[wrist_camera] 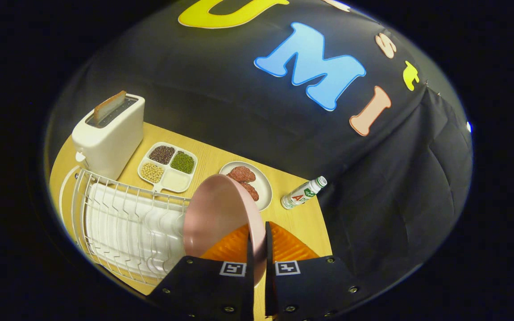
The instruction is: Take the plate from the dish rack, then take the spoon from the basket and place it into the plate.
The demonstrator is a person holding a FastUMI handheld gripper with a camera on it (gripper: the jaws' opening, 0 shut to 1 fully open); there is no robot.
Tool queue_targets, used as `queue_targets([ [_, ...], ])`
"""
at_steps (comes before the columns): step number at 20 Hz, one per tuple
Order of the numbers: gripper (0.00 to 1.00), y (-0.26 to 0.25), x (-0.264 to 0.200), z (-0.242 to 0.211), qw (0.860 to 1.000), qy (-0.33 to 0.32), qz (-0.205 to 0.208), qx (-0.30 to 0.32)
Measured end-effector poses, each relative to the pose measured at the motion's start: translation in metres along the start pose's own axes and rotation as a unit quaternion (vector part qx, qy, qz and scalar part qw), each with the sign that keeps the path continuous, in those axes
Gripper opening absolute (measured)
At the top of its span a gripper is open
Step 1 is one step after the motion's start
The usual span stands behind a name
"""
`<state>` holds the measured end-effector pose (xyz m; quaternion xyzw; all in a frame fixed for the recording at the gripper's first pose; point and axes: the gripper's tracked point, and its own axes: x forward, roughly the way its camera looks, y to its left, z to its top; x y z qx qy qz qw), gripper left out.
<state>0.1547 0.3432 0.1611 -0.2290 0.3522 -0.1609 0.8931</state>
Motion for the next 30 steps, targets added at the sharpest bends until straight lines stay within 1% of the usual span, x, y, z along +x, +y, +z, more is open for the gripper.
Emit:
queue_targets([
  [2,0.10,-0.006,-0.006,0.002,1.000,-0.004,0.017,0.021],
  [9,0.10,-0.060,-0.020,-0.011,0.995,-0.013,0.047,0.084],
  [11,0.09,-0.078,-0.026,-0.017,0.993,-0.017,0.057,0.105],
  [13,0.10,-0.095,-0.033,-0.025,0.988,-0.021,0.075,0.135],
  [15,0.09,-0.112,-0.040,-0.036,0.983,-0.021,0.093,0.157],
  [19,0.09,-0.150,-0.046,-0.067,0.978,-0.021,0.107,0.178],
  [22,0.10,-0.175,-0.050,-0.087,0.971,-0.021,0.120,0.204],
  [24,0.09,-0.184,-0.051,-0.100,0.967,-0.013,0.142,0.213],
  [26,0.09,-0.187,-0.052,-0.114,0.959,-0.007,0.168,0.230],
  [28,0.09,-0.184,-0.054,-0.133,0.949,0.006,0.198,0.244],
  [30,0.09,-0.182,-0.053,-0.156,0.945,0.018,0.215,0.245],
])
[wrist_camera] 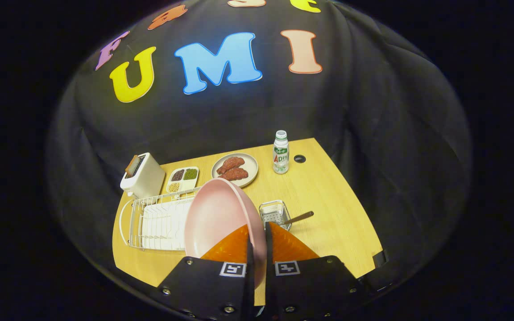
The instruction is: Take the plate from the dish rack, then take the spoon from the basket and place it into the plate.
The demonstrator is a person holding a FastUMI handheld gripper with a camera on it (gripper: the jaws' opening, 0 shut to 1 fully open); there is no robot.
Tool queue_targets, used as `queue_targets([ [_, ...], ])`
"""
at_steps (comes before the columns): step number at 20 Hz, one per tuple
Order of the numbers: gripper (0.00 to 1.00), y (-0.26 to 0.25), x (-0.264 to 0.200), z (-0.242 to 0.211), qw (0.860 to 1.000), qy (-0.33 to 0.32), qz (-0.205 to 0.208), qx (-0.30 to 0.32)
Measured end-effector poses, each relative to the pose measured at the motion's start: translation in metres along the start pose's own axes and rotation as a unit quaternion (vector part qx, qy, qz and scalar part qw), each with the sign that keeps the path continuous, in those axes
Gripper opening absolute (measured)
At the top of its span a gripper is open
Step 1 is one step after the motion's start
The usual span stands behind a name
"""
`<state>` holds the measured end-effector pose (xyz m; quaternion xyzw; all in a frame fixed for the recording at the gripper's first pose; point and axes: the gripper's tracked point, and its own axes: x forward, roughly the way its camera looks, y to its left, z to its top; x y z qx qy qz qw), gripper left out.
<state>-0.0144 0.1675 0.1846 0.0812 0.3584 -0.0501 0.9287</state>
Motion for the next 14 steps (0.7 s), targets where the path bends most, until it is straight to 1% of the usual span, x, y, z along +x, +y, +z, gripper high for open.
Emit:
queue_targets([
  [3,0.09,-0.007,0.005,-0.031,0.999,0.022,0.023,-0.006],
  [5,0.09,-0.007,0.008,-0.051,0.998,0.039,0.047,0.005],
  [10,0.09,-0.005,0.018,-0.093,0.993,0.074,0.092,0.028],
  [14,0.09,0.001,0.034,-0.129,0.987,0.107,0.113,0.047],
])
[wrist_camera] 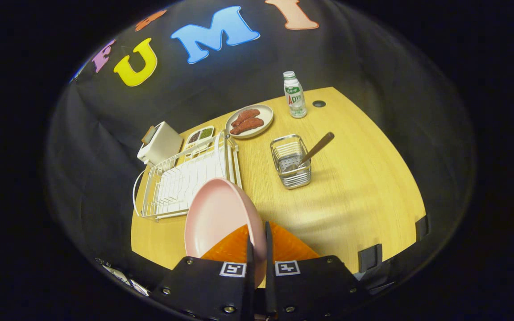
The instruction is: Take the plate from the dish rack, then take the spoon from the basket and place it into the plate.
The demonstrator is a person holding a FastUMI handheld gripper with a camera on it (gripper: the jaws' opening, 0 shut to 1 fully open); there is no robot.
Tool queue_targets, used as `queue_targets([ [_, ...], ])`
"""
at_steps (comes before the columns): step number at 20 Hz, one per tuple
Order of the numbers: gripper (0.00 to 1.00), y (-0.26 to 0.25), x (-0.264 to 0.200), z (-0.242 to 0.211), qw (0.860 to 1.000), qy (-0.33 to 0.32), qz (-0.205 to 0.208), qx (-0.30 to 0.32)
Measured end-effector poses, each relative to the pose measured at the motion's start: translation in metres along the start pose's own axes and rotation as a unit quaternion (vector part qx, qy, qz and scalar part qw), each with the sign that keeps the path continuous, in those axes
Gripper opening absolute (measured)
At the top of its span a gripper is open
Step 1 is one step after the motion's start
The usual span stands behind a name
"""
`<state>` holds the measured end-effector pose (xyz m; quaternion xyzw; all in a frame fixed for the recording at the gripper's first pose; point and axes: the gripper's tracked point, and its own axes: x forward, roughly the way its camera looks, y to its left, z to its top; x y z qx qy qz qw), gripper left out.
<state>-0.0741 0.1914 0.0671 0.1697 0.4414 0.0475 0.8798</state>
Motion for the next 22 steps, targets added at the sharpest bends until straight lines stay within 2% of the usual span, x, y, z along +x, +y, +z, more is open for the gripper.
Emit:
queue_targets([
  [8,0.10,-0.003,0.046,-0.049,0.998,0.050,0.023,0.033],
  [22,0.10,0.007,0.108,-0.083,0.994,0.088,0.059,0.034],
])
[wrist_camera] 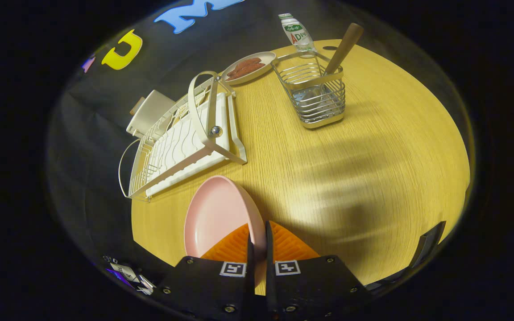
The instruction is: Take the plate from the dish rack, then take the spoon from the basket and place it into the plate.
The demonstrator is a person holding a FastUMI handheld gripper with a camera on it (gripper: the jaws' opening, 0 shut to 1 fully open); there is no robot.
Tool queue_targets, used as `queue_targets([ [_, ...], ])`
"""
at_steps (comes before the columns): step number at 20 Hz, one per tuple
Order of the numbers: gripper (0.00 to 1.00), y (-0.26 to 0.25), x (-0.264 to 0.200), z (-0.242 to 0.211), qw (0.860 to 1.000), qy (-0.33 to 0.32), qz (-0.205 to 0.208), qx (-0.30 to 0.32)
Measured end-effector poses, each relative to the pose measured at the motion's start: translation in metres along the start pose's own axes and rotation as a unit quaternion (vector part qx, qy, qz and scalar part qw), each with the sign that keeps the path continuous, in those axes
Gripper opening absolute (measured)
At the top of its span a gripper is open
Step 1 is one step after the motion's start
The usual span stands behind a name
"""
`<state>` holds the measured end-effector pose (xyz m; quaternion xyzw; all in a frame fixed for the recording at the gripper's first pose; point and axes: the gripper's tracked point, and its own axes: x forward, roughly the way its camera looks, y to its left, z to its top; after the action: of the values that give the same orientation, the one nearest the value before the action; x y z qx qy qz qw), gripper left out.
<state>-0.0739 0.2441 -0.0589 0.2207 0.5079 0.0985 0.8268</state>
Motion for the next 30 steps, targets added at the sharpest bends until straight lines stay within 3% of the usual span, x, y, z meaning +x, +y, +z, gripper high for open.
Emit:
queue_targets([
  [3,0.10,-0.001,0.001,0.001,1.000,0.007,0.007,-0.007],
  [7,0.17,-0.003,-0.006,0.010,0.999,-0.010,0.015,-0.035],
  [8,0.28,-0.003,-0.012,0.017,0.999,-0.025,0.013,-0.043],
  [11,0.28,-0.004,-0.038,0.041,0.992,-0.082,-0.006,-0.097],
  [13,0.28,-0.009,-0.061,0.060,0.981,-0.128,-0.036,-0.143],
  [17,0.28,0.002,-0.108,0.094,0.953,-0.223,-0.053,-0.198],
  [21,0.28,0.005,-0.153,0.124,0.925,-0.318,-0.061,-0.199],
  [25,0.28,-0.007,-0.194,0.153,0.885,-0.414,-0.082,-0.197],
  [27,0.37,-0.012,-0.203,0.157,0.877,-0.430,-0.080,-0.199],
  [30,0.38,-0.021,-0.208,0.161,0.875,-0.437,-0.079,-0.193],
])
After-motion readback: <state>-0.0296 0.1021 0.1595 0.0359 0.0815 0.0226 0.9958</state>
